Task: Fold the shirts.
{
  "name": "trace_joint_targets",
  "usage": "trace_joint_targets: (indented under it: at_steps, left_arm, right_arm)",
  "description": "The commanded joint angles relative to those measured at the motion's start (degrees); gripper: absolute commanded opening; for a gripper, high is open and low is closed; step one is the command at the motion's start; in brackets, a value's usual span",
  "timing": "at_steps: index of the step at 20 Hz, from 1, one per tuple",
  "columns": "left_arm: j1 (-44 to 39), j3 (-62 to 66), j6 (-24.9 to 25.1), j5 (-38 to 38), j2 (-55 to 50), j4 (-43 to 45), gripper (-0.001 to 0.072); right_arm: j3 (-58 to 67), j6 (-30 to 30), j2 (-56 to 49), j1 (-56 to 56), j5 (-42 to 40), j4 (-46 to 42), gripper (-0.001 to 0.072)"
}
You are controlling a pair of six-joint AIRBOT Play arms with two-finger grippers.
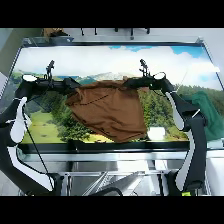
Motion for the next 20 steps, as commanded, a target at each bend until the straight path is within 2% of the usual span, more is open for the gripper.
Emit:
trace_joint_targets:
  at_steps: [1, 2, 3, 4, 7, 9, 13, 18, 19, 20]
  left_arm:
    - [2.3, 7.0, -4.4, -10.3, -2.5, 0.1, 0.0698]
    - [3.5, 7.2, -5.6, -13.2, -1.2, 0.1, 0.0698]
    - [4.7, 6.5, -5.9, -15.8, 0.6, 0.1, 0.0697]
    - [5.7, 4.3, -6.2, -17.2, 2.8, 0.1, 0.0697]
    - [7.2, -8.3, -6.2, -19.2, 11.7, 0.1, 0.0697]
    - [6.2, -20.0, -6.2, -16.8, 18.3, 0.1, 0.0697]
    - [0.3, -44.4, -5.1, -5.5, 30.1, 0.1, 0.0698]
    - [-8.5, -62.9, -6.5, 9.8, 40.2, -0.6, 0.0698]
    - [-10.6, -65.0, -7.6, 13.0, 42.0, -0.6, 0.0697]
    - [-12.7, -66.6, -8.8, 16.1, 43.6, -0.6, 0.0697]
  right_arm:
    - [0.0, 0.4, 0.7, -2.9, 1.9, -0.5, 0.0337]
    - [0.0, 0.4, 1.5, -4.3, 3.2, -0.5, 0.038]
    - [0.0, 0.4, 2.2, -5.9, 4.2, -0.5, 0.0546]
    - [0.0, 0.4, 2.7, -7.0, 4.9, -0.6, 0.061]
    - [0.1, 0.4, 3.3, -9.0, 5.0, -0.4, 0.0609]
    - [0.1, 0.4, 3.1, -8.8, 4.4, -0.3, 0.061]
    - [0.2, -2.3, 3.1, -4.8, 2.2, -0.3, 0.0609]
    - [0.2, -2.9, 2.6, 1.6, -4.5, -0.4, 0.0602]
    - [0.2, -2.9, 2.3, 2.4, -6.0, -0.4, 0.0515]
    - [0.2, -3.0, 2.1, 2.9, -7.2, -0.3, 0.0365]
